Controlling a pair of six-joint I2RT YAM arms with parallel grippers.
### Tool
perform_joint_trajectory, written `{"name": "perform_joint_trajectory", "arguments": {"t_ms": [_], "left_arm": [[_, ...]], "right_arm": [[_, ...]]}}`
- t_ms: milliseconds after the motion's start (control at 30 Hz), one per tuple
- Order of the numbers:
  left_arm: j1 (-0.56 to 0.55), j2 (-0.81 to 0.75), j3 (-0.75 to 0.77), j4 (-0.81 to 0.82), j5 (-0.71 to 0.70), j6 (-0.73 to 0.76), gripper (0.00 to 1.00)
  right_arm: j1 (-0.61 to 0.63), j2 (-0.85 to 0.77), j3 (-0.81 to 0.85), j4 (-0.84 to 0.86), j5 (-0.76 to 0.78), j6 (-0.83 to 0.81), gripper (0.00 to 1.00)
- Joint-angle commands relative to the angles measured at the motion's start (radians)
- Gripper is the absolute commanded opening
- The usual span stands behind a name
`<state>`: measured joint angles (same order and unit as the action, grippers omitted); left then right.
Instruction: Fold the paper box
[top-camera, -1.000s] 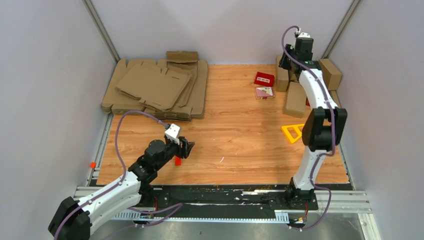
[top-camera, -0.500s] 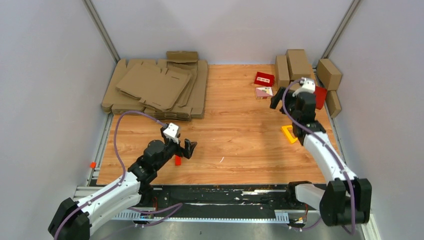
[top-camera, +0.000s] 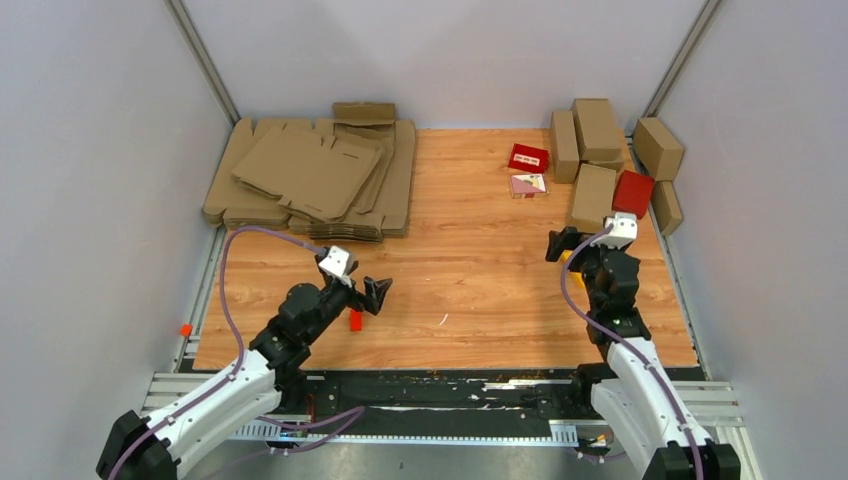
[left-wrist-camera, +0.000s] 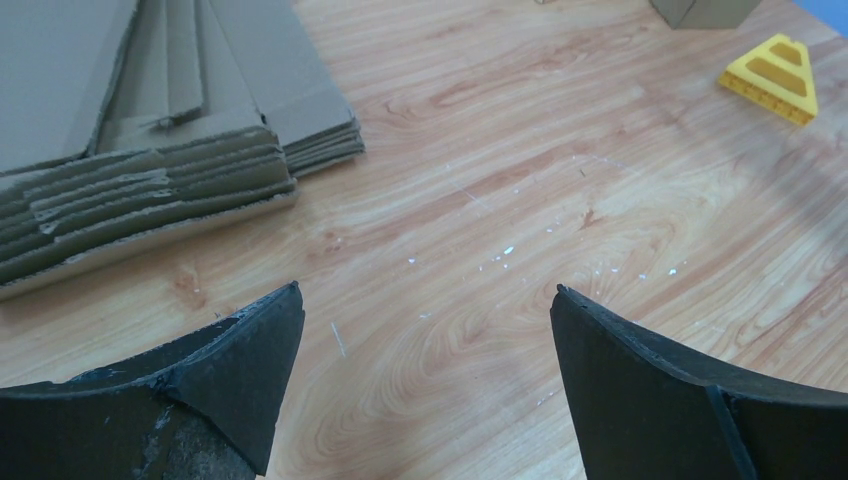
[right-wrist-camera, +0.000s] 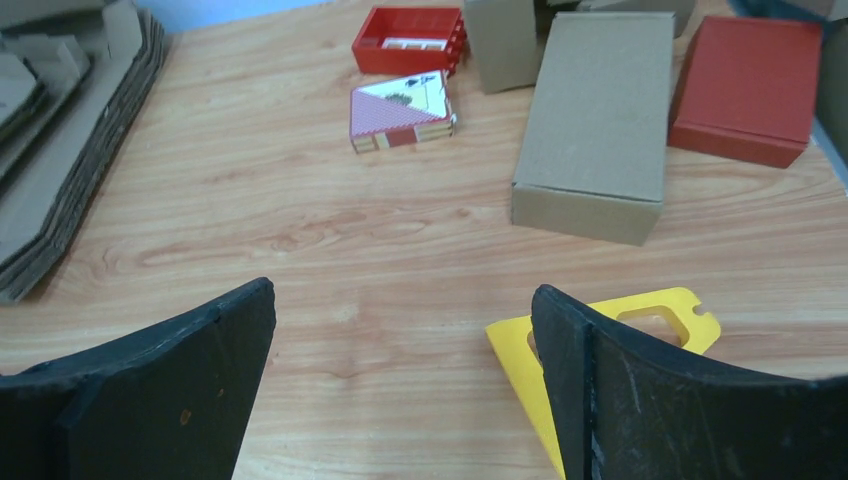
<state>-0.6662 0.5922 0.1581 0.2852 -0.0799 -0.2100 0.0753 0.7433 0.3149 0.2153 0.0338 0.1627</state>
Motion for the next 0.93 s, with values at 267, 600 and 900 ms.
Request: {"name": "perform_joint_trajectory", "arguments": {"t_ms": [267,600,900], "left_arm": [[0.0,0.027,0.012,0.025,-0.069,-0.026,1.0],[0.0,0.052,0.007,0.049,-0.051,-0.002,1.0],[0.0,0.059,0.007,0.052,-0.03,-0.003,1.0]], "right_arm": [[-0.002,-0.07,0.035,-0.256,-0.018,0.261,1.0],[-0.001,-0.03,-0.061,-0.18,-0.081,0.397,1.0],[-0.002,-0.029,-0.064,-0.161,-0.104,0.376,1.0]]}}
